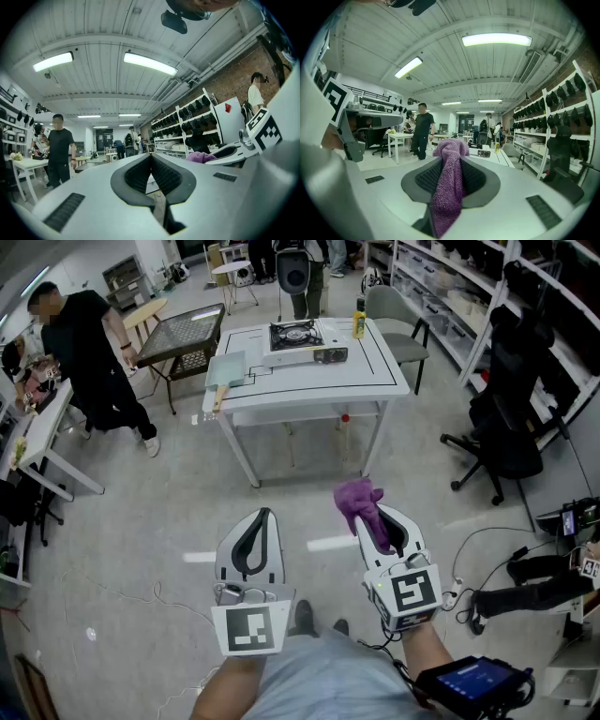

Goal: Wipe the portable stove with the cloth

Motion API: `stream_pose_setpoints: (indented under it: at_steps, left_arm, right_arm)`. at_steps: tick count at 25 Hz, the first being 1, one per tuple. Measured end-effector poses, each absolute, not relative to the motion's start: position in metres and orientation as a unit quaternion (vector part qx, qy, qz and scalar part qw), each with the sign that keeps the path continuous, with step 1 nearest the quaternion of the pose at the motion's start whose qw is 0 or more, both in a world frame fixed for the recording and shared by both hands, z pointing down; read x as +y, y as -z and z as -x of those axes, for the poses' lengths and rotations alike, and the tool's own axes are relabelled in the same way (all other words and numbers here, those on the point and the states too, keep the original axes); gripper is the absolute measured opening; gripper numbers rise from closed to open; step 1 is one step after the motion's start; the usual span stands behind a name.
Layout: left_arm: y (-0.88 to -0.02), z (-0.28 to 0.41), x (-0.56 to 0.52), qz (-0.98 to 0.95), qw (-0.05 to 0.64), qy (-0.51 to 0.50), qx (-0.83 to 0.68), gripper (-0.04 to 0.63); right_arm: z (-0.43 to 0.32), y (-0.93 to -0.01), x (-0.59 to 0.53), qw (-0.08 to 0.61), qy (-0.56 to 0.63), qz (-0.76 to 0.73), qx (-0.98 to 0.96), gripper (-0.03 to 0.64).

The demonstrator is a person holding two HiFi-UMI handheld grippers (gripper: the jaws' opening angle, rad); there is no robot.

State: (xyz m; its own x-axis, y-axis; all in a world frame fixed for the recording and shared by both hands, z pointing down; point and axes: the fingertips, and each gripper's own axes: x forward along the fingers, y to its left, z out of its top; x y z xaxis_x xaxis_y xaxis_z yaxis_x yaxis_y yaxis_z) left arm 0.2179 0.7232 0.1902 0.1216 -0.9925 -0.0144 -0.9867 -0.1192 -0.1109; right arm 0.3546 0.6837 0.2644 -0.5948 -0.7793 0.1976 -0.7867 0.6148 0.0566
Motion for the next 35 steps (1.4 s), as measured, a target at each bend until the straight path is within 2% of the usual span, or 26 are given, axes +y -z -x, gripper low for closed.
stream_pose_setpoints:
  at_steps: [19,35]
  left_arm:
    - [-0.199,-0.156,0.670,0.773,0.058,0.015,0.631,0.018]
    - [-0.252,-0.121,0.563,0.776,0.000,0.056,0.628,0.018]
  right_arm:
    - [-0.303,-0.260,0.631,0.074,-0.018,-0.485,-0.871,0.120]
    - [-0.286,-0.300,0.528,0.094,-0.056,-0.502,-0.858,0.120]
